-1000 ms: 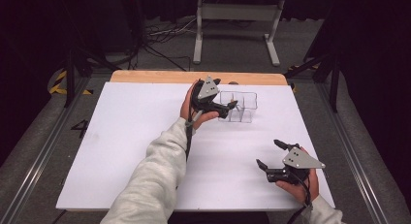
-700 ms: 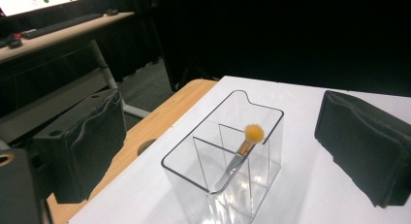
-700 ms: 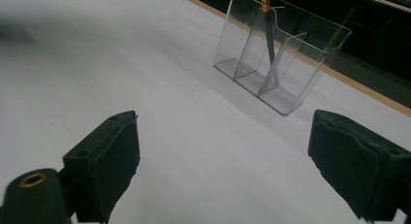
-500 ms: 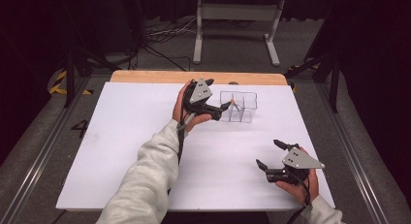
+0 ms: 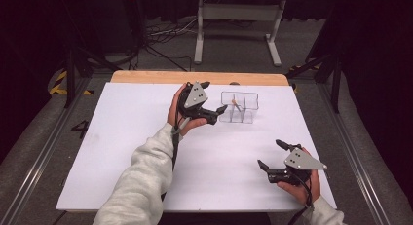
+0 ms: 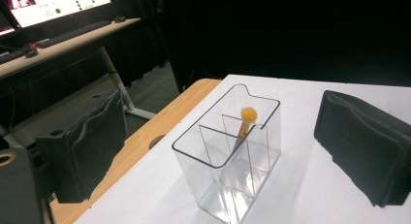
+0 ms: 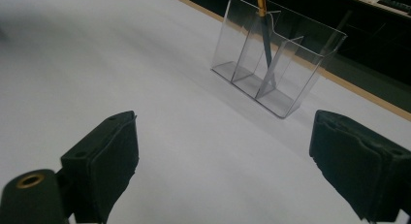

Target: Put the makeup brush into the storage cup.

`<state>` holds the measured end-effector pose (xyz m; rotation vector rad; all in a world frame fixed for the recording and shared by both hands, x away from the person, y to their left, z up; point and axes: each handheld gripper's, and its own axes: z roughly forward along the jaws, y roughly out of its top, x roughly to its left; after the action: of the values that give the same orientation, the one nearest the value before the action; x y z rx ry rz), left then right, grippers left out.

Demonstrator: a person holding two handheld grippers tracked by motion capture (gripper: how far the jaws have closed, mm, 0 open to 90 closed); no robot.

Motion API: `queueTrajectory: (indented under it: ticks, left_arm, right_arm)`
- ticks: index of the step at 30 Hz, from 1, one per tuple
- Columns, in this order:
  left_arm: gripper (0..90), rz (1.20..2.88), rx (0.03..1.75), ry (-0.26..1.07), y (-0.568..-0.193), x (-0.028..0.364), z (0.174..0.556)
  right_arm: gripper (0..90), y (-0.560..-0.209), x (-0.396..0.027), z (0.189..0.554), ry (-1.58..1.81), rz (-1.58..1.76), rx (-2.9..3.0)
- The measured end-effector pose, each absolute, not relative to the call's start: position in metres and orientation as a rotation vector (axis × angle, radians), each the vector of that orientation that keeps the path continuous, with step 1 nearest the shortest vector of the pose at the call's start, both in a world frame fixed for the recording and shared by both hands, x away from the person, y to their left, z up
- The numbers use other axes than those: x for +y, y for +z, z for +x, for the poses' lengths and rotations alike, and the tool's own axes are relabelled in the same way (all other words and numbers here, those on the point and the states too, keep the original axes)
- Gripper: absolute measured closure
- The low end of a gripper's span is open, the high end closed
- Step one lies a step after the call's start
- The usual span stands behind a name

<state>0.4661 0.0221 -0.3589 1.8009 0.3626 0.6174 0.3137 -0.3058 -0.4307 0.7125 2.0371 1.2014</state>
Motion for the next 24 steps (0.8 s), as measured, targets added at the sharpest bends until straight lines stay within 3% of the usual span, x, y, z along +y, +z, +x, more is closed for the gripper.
queueTrajectory:
  ticks: [24]
  left_arm:
    - [5.3, 1.756, 0.351, 0.665, -0.360, 0.051, 0.446]
  right_arm:
    - [9.7, -0.427, -0.307, 0.312, 1.212, 0.708, 2.006]
